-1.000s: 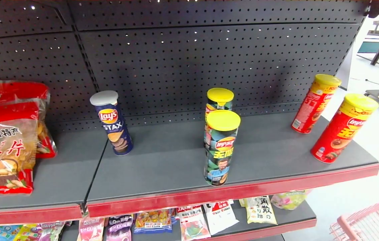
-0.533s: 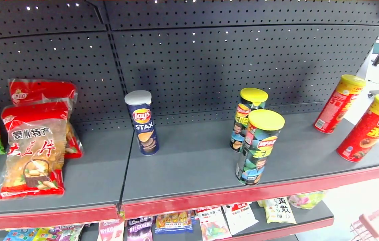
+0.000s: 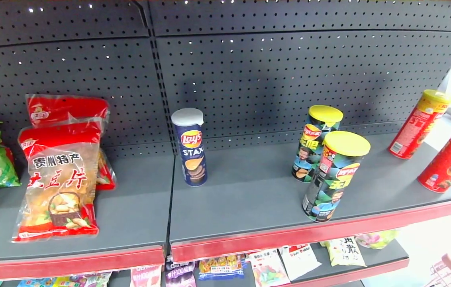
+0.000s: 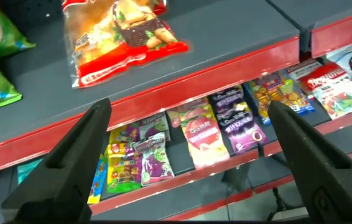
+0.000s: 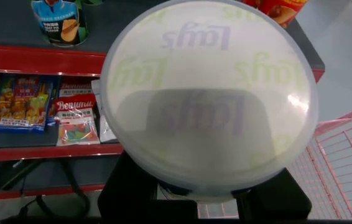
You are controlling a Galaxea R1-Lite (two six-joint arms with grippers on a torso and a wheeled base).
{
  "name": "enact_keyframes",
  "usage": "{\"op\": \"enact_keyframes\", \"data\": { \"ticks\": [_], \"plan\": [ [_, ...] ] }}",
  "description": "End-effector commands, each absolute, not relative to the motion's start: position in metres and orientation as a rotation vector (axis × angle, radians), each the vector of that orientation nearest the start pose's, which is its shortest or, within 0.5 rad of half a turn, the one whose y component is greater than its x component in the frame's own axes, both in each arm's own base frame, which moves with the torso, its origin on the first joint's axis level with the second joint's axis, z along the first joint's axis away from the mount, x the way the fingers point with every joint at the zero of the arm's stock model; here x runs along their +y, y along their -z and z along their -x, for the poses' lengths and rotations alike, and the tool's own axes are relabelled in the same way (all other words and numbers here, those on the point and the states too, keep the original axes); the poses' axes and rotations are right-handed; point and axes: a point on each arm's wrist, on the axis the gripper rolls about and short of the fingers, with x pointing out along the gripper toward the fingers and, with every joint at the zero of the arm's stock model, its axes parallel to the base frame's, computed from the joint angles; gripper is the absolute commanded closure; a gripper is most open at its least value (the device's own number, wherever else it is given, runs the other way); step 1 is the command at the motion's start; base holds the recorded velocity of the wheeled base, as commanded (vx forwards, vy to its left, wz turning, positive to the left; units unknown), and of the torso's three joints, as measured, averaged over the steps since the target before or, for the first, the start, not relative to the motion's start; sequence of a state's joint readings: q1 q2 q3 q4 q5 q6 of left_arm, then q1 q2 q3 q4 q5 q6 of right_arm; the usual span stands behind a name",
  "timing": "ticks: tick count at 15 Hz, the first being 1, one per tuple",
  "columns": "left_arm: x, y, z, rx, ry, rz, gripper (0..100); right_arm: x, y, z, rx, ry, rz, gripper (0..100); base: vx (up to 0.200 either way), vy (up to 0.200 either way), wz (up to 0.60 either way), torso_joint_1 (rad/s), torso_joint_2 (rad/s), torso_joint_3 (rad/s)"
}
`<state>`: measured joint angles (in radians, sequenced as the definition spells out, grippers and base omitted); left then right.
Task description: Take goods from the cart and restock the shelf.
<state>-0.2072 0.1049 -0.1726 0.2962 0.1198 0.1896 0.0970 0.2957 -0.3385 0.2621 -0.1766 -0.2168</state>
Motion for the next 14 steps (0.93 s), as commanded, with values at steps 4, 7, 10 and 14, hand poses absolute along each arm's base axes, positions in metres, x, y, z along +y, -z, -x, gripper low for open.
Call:
{"op": "enact_keyframes", "data": {
  "ticks": [4, 7, 10, 14],
  "plan": [
    [-0.011, -0.190, -0.046, 0.224, 0.241, -0.029, 0, -0.006, -0.148, 0.023, 0.140, 0.064, 0.233, 100, 0.000, 0.000, 0.00, 0.000, 0.00, 0.000],
    [-0.029, -0.194, -0.096, 0.346, 0.553, 0.001, 0, -0.006, -0.148, 0.022, 0.147, 0.031, 0.228, 100, 0.000, 0.000, 0.00, 0.000, 0.00, 0.000],
    [-0.049, -0.207, -0.168, 0.310, 0.690, -0.048, 0, -0.006, -0.148, 0.022, 0.144, 0.025, 0.227, 100, 0.000, 0.000, 0.00, 0.000, 0.00, 0.000],
    [-0.065, -0.191, -0.232, 0.287, 0.845, -0.102, 0, -0.006, -0.148, 0.023, 0.144, 0.023, 0.227, 100, 0.000, 0.000, 0.00, 0.000, 0.00, 0.000]
  ]
}}
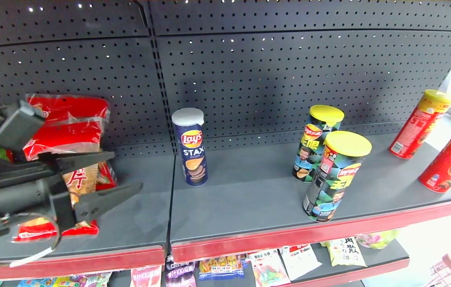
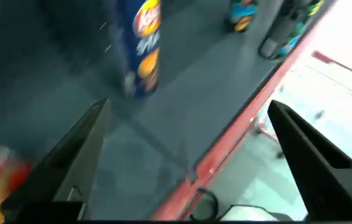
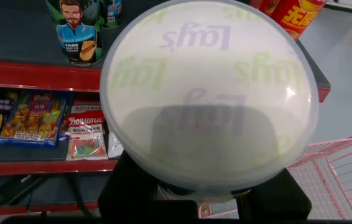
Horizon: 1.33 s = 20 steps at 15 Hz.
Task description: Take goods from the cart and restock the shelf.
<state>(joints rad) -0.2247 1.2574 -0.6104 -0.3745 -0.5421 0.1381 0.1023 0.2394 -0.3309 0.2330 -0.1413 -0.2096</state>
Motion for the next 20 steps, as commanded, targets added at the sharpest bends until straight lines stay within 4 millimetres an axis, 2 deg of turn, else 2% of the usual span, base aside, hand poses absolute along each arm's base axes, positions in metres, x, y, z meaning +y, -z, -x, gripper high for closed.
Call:
{"op": "enact_keyframes", "data": {
  "ticks": [1, 2, 3, 6, 12, 14, 20],
  "plan": [
    [-0.066, -0.185, -0.253, 0.243, 0.846, -0.163, 0, -0.006, -0.148, 0.023, 0.145, 0.023, 0.227, 100, 0.000, 0.000, 0.00, 0.000, 0.00, 0.000],
    [-0.067, -0.184, -0.257, 0.233, 0.848, -0.172, 0, -0.006, -0.148, 0.023, 0.145, 0.023, 0.226, 100, 0.000, 0.000, 0.00, 0.000, 0.00, 0.000],
    [-0.073, -0.187, -0.280, 0.133, 0.874, -0.219, 0, -0.006, -0.149, 0.022, 0.148, 0.025, 0.226, 100, 0.000, 0.000, 0.00, 0.000, 0.00, 0.000],
    [-0.074, -0.181, -0.301, 0.124, 0.929, -0.210, 0, -0.005, -0.149, 0.022, 0.148, 0.026, 0.226, 100, 0.000, 0.000, 0.00, 0.000, 0.00, 0.000],
    [-0.079, -0.170, -0.321, 0.115, 0.978, -0.237, 0, -0.005, -0.150, 0.021, 0.155, 0.035, 0.227, 100, 0.000, 0.000, 0.00, 0.000, 0.00, 0.000],
    [-0.083, -0.164, -0.334, 0.078, 0.977, -0.250, 0, -0.005, -0.150, 0.021, 0.154, 0.038, 0.228, 100, 0.000, 0.000, 0.00, 0.000, 0.00, 0.000],
    [-0.087, -0.161, -0.354, 0.050, 0.973, -0.258, 0, -0.005, -0.150, 0.021, 0.155, 0.039, 0.228, 100, 0.000, 0.000, 0.00, 0.000, 0.00, 0.000]
  ]
}}
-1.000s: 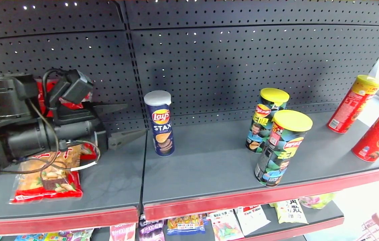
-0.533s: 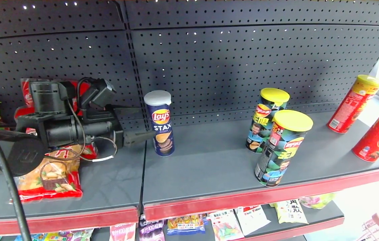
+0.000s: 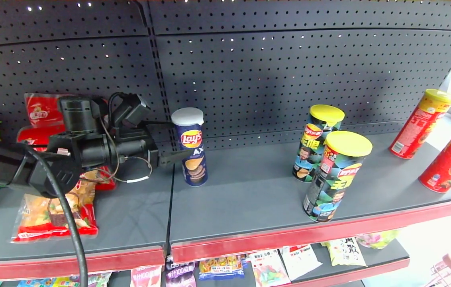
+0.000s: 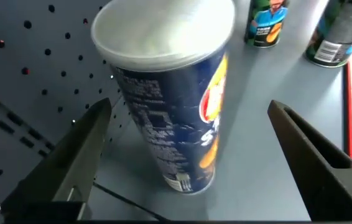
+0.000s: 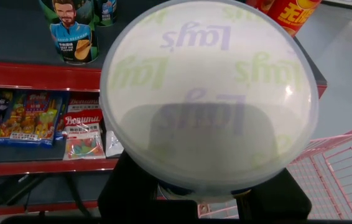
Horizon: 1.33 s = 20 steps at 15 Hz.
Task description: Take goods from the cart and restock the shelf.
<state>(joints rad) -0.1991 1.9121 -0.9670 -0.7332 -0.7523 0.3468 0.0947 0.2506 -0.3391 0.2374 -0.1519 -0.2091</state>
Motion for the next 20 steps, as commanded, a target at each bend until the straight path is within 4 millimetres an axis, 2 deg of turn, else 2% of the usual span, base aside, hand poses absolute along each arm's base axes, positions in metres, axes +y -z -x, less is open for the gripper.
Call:
{"op": "enact_keyframes", "data": {
  "ticks": [1, 5, 12, 13, 17, 19, 20],
  "plan": [
    [-0.088, -0.161, -0.360, 0.045, 0.973, -0.259, 0, -0.005, -0.150, 0.021, 0.156, 0.041, 0.228, 100, 0.000, 0.000, 0.00, 0.000, 0.00, 0.000],
    [-0.096, -0.159, -0.373, 0.032, 0.986, -0.258, 0, -0.005, -0.149, 0.021, 0.159, 0.042, 0.229, 100, 0.000, 0.000, 0.00, 0.000, 0.00, 0.000],
    [-0.112, -0.156, -0.383, 0.044, 1.000, -0.223, 0, -0.005, -0.150, 0.021, 0.161, 0.042, 0.229, 100, 0.000, 0.000, 0.00, 0.000, 0.00, 0.000],
    [-0.112, -0.155, -0.383, 0.044, 1.000, -0.223, 100, -0.005, -0.149, 0.021, 0.164, 0.043, 0.229, 100, 0.000, 0.000, 0.00, 0.000, 0.00, 0.000],
    [-0.111, -0.152, -0.380, 0.063, 1.015, -0.210, 100, -0.005, -0.148, 0.019, 0.173, 0.040, 0.230, 100, 0.000, 0.000, 0.00, 0.000, 0.00, 0.000],
    [-0.109, -0.156, -0.371, 0.065, 1.022, -0.205, 100, -0.005, -0.147, 0.019, 0.176, 0.040, 0.231, 100, 0.000, 0.000, 0.00, 0.000, 0.00, 0.000],
    [-0.106, -0.159, -0.361, 0.075, 1.034, -0.190, 100, -0.005, -0.147, 0.019, 0.177, 0.038, 0.231, 100, 0.000, 0.000, 0.00, 0.000, 0.00, 0.000]
  ]
}}
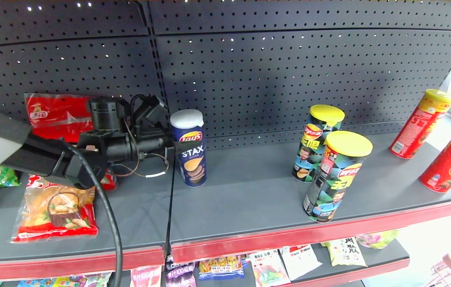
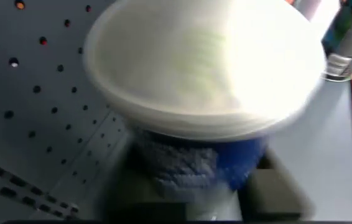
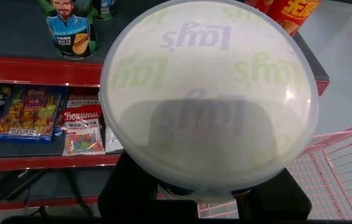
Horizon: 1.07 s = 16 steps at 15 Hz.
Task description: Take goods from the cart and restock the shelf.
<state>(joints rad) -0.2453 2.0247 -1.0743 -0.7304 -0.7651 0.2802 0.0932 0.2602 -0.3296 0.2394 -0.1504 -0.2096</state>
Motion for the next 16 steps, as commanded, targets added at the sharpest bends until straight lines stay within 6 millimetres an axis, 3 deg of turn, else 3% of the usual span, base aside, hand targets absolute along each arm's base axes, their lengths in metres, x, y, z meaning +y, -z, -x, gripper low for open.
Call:
{"op": "enact_keyframes", "data": {
  "ticks": [1, 5, 8, 11, 16],
  "plan": [
    [-0.103, -0.163, -0.347, 0.096, 1.043, -0.157, 100, -0.005, -0.147, 0.019, 0.177, 0.038, 0.231, 100, 0.000, 0.000, 0.00, 0.000, 0.00, 0.000],
    [-0.091, -0.176, -0.299, 0.112, 1.071, -0.115, 100, -0.005, -0.147, 0.019, 0.179, 0.037, 0.229, 100, 0.000, 0.000, 0.00, 0.000, 0.00, 0.000],
    [-0.087, -0.167, -0.266, 0.160, 1.101, -0.099, 100, -0.005, -0.147, 0.019, 0.176, 0.037, 0.229, 100, 0.000, 0.000, 0.00, 0.000, 0.00, 0.000],
    [-0.092, -0.163, -0.262, 0.138, 1.141, -0.104, 100, -0.005, -0.147, 0.019, 0.177, 0.037, 0.229, 100, 0.000, 0.000, 0.00, 0.000, 0.00, 0.000],
    [-0.104, -0.147, -0.276, 0.142, 1.182, -0.105, 100, -0.005, -0.147, 0.019, 0.174, 0.037, 0.229, 100, 0.000, 0.000, 0.00, 0.000, 0.00, 0.000]
  ]
}}
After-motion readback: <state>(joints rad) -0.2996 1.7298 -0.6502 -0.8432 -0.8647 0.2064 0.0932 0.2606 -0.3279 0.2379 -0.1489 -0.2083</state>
